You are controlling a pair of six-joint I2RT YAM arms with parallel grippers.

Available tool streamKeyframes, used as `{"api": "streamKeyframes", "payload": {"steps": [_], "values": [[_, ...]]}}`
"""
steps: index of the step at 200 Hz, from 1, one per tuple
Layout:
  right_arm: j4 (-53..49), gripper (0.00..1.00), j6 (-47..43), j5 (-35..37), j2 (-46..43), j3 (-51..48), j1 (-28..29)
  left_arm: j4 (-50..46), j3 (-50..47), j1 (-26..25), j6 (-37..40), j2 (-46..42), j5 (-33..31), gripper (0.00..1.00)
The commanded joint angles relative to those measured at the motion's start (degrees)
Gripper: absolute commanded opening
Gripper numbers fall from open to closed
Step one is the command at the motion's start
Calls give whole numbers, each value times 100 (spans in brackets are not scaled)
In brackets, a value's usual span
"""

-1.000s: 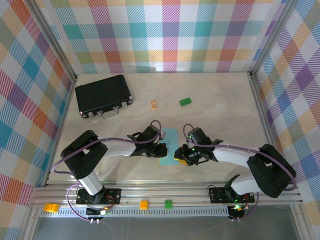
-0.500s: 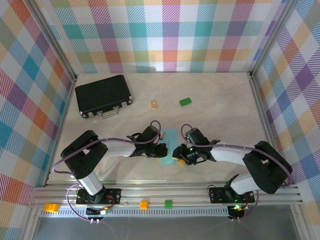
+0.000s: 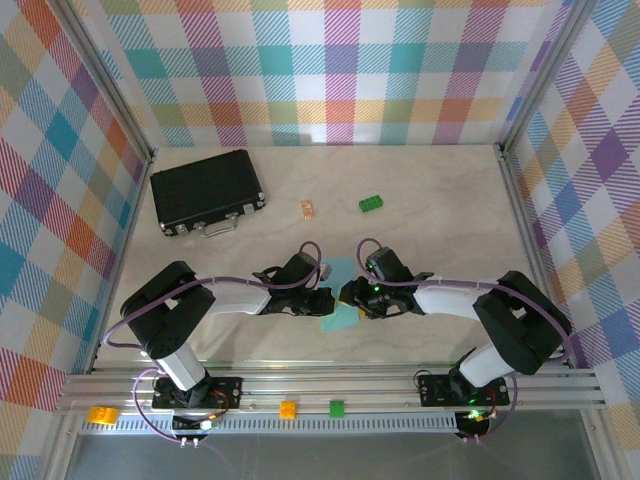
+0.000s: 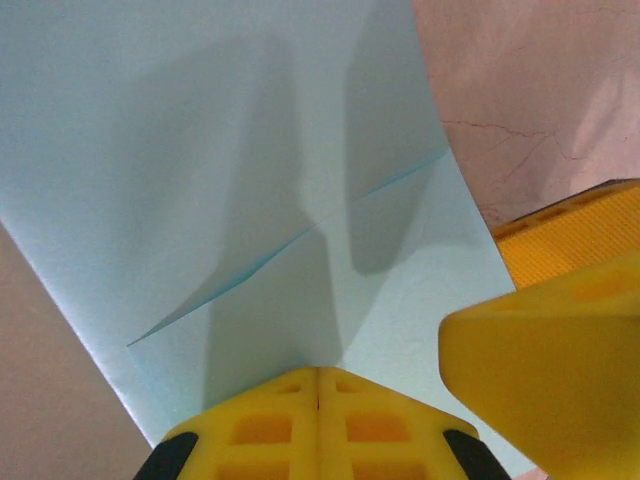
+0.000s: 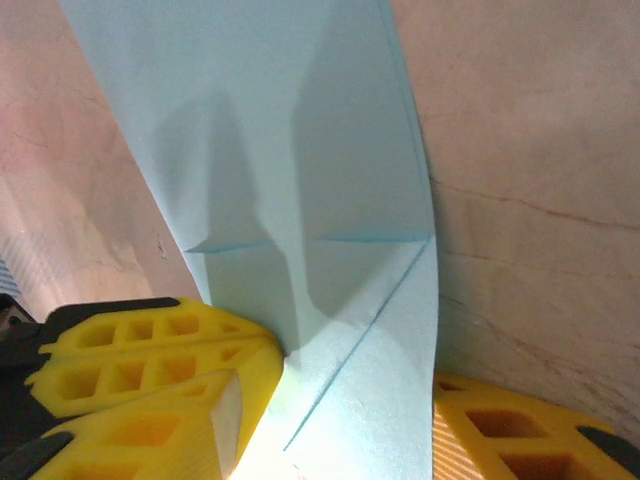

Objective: Fold a paper plane with a square sheet of paper (pick it up from the middle)

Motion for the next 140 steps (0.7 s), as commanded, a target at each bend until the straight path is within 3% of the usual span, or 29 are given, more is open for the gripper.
{"api": "streamKeyframes", "payload": {"steps": [1,140], "values": [[326,45,20,121,124,43,-115,-268,-181,5,-35,-21,-6,0],[1216,16,-304,-142,442,-205,-259,-193,-216,9,-93,-145,55,0]]}}
